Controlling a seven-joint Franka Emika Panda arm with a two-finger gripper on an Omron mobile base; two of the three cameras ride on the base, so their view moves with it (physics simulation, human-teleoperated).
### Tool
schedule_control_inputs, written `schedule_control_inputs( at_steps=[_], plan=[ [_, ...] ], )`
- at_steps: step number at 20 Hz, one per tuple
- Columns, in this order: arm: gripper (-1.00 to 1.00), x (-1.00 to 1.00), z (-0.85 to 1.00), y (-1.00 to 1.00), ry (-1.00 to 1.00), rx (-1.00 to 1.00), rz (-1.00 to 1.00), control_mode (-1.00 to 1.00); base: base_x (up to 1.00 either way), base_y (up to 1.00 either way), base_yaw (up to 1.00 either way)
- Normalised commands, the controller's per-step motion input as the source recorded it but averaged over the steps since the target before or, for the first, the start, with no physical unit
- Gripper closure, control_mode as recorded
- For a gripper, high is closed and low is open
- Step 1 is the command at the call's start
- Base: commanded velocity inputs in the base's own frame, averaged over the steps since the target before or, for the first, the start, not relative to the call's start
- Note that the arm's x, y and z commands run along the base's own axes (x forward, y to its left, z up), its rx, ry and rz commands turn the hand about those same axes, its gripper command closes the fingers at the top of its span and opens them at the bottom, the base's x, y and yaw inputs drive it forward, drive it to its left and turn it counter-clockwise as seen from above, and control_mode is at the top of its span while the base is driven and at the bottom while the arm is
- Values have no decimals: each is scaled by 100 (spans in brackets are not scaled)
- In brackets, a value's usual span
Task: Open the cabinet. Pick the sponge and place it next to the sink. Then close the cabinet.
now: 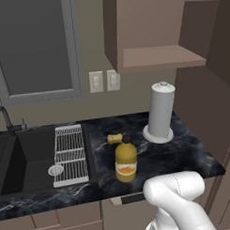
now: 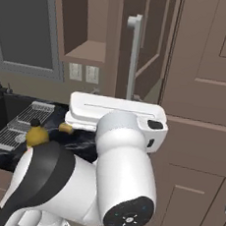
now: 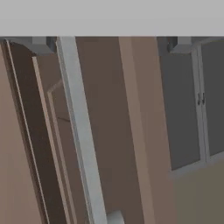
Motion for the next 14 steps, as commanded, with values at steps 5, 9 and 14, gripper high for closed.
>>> schedule_control_inputs(
  at_steps=[5,9,14],
  plan=[
    [-100,0,0,33,0,0,8,-100,0,0,0],
    [-100,0,0,42,0,0,8,-100,0,0,0],
    [-100,11,0,45,0,0,8,-100,0,0,0]
  ],
)
